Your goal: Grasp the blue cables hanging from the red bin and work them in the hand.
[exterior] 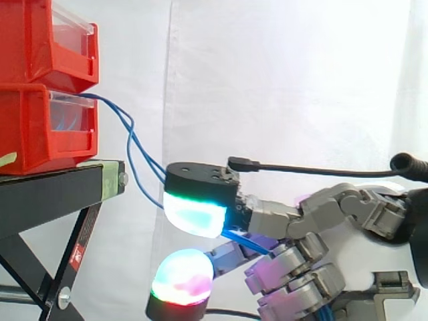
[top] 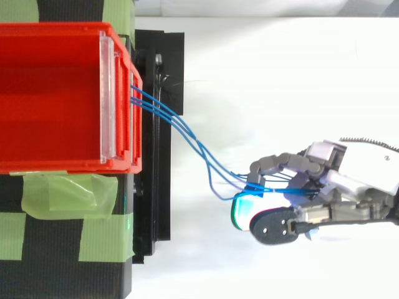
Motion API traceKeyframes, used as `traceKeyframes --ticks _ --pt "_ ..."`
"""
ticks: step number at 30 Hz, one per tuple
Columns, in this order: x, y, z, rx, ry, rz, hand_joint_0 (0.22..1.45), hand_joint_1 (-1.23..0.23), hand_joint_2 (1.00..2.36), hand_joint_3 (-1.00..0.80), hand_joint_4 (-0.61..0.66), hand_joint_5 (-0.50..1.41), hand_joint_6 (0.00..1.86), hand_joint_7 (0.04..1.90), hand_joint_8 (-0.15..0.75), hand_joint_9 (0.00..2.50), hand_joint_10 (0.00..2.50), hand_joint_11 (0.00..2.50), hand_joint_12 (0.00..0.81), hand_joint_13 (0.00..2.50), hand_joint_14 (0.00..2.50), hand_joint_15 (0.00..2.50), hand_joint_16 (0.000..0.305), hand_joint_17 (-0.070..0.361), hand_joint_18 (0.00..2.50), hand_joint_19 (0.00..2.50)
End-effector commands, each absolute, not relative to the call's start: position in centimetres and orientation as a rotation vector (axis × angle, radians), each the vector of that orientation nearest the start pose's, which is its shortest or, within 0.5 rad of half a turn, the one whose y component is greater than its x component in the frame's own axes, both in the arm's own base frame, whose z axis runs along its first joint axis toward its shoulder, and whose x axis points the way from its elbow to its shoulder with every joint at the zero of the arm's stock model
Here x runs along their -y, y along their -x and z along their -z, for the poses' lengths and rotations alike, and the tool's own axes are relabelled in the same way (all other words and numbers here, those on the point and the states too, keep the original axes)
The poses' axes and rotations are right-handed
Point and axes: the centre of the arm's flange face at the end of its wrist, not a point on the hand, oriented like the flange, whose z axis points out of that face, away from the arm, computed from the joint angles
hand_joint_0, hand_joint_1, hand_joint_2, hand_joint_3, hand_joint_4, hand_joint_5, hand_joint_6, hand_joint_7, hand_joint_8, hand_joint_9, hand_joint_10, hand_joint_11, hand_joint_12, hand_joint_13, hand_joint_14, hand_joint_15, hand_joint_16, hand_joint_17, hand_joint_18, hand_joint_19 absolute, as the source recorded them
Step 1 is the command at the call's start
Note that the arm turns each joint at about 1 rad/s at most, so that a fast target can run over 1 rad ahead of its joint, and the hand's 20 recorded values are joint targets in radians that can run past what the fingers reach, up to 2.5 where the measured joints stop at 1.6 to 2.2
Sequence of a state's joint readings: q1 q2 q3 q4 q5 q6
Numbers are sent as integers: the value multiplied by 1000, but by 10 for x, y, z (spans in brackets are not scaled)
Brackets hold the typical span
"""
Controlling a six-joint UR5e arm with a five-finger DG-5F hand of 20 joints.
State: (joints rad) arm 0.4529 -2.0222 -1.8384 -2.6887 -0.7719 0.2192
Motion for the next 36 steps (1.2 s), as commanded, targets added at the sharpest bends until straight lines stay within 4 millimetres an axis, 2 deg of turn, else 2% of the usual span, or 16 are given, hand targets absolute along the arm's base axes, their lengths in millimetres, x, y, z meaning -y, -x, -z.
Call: traceKeyframes --ticks 1,4,5,12,14,21,36 --pt "-35 -551 -168 -985 -1569 -887 860 -577 1010 -792 287 26 583 1200 656 1701 2500 2500 743 1985 2500 1939 218 164 2364 556" --pt "-28 -548 -169 -963 -1612 -894 861 -576 1010 -795 287 26 584 1193 656 1701 2500 2500 743 1985 2500 1939 218 164 2364 556" --pt "-23 -544 -178 -961 -1634 -893 861 -576 1009 -794 286 25 583 1201 656 1701 2500 2500 743 1985 2500 1939 218 164 2364 556" --pt "-16 -537 -202 -963 -1637 -888 861 -577 1010 -796 285 26 583 1195 656 1701 2500 2500 743 1985 2500 1939 218 164 2364 556" --pt "-11 -531 -214 -966 -1641 -875 862 -577 1010 -794 287 26 583 1201 656 1701 2500 2500 743 1985 2500 1939 218 164 2364 556" --pt "-4 -529 -215 -977 -1653 -863 862 -577 1010 -790 281 28 581 1204 656 1701 2500 2500 743 1985 2500 1939 218 164 2364 556" --pt "12 -534 -217 -816 -1725 -962 863 -577 1009 -795 283 27 581 1205 656 1701 2500 2500 743 1985 2500 1939 218 164 2364 556"
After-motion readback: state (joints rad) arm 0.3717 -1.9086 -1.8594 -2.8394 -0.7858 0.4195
